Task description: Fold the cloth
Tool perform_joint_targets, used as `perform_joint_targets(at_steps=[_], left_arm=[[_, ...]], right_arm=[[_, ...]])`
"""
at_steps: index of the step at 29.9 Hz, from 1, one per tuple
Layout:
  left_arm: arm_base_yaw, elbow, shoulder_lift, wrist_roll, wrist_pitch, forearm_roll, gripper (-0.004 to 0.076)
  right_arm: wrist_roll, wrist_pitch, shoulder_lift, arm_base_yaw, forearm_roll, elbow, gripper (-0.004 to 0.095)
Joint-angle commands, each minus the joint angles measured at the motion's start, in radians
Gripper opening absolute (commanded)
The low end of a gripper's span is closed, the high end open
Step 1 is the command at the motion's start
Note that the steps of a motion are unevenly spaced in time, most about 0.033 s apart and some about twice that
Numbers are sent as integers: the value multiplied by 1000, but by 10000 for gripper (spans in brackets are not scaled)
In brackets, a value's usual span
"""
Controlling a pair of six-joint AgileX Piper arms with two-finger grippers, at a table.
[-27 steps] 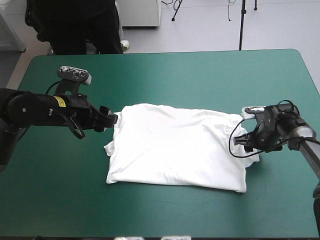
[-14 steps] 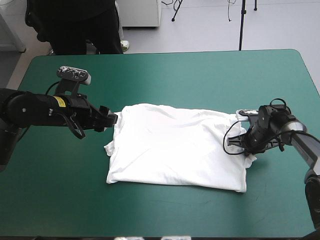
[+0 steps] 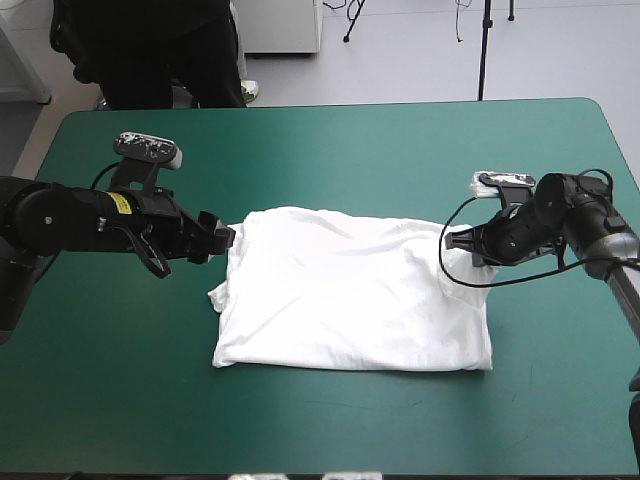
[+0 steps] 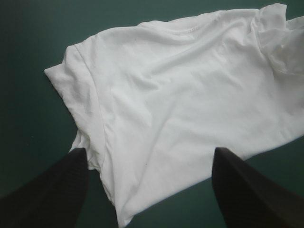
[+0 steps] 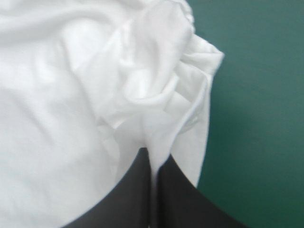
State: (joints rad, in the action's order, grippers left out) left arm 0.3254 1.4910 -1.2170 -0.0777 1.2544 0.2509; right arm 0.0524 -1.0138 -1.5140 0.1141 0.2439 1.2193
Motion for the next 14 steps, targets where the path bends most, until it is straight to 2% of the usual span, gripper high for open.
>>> perform_joint_targets(at_steps=[1, 5, 10, 14], left_arm=[[2, 32, 24, 13, 33, 21, 524], [2, 32, 24, 36, 33, 15, 524], [2, 32, 24, 45, 33, 15, 522], [2, 32, 24, 50, 33, 19, 502]], right_arm=[[31, 40, 21, 54, 54, 32, -17], [31, 68, -37, 131, 27, 32, -16], [24, 76, -136, 177, -78, 33, -12], [64, 49, -178, 177, -81, 40, 65]])
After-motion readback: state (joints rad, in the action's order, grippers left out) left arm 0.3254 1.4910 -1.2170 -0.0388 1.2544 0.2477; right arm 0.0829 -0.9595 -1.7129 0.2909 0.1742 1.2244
